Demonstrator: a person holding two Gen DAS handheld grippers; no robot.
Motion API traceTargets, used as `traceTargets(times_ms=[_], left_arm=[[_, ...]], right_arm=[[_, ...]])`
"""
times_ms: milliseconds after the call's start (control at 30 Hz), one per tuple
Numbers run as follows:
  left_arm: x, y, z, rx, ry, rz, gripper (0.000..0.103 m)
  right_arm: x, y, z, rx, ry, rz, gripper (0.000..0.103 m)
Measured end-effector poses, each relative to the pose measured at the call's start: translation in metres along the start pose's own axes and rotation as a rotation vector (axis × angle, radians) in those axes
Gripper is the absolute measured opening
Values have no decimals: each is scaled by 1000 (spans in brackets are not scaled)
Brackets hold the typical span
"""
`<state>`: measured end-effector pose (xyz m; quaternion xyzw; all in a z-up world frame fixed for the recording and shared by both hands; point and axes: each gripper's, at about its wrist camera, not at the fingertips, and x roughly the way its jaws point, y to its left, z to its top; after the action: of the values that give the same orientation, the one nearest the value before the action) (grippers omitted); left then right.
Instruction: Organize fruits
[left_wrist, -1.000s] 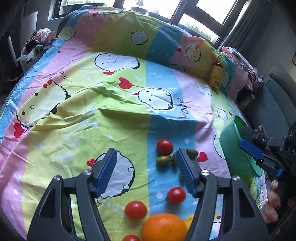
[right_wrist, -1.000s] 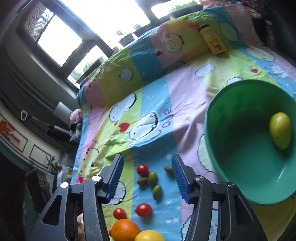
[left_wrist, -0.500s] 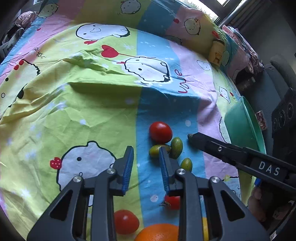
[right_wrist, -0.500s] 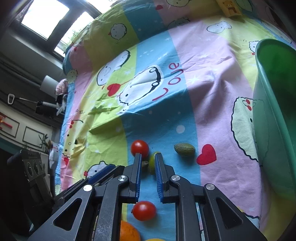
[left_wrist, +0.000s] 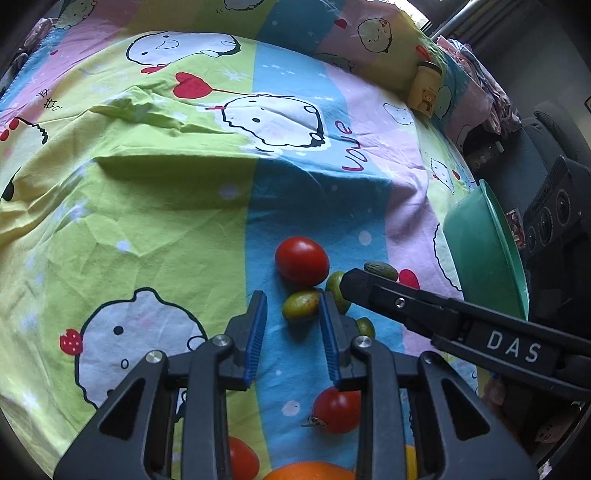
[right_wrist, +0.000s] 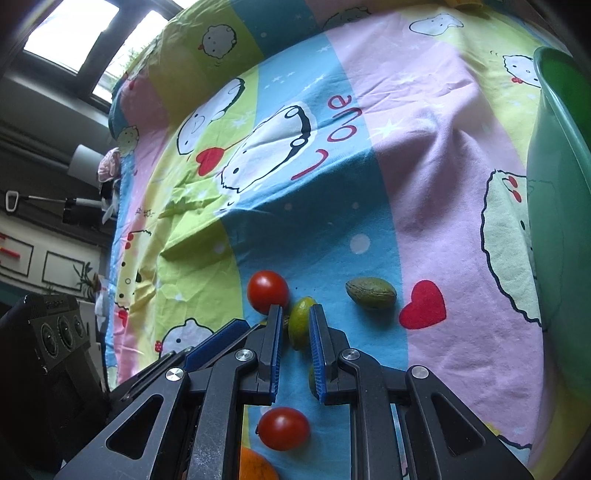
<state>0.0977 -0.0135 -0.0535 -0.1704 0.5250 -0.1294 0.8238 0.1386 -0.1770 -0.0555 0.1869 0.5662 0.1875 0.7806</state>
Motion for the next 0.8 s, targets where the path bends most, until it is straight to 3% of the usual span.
traceTargets(times_ms=[633, 700, 800], left_arm=[[4, -1, 0, -1, -14, -15, 25], [5, 0, 0, -14, -8, -10, 19], [2, 2, -1, -19, -11, 1, 19]], right_arm=[[7, -1, 2, 23, 12, -37, 18], [5, -2, 1, 26, 3, -46, 18], [0, -4, 1, 29, -13, -66, 18]])
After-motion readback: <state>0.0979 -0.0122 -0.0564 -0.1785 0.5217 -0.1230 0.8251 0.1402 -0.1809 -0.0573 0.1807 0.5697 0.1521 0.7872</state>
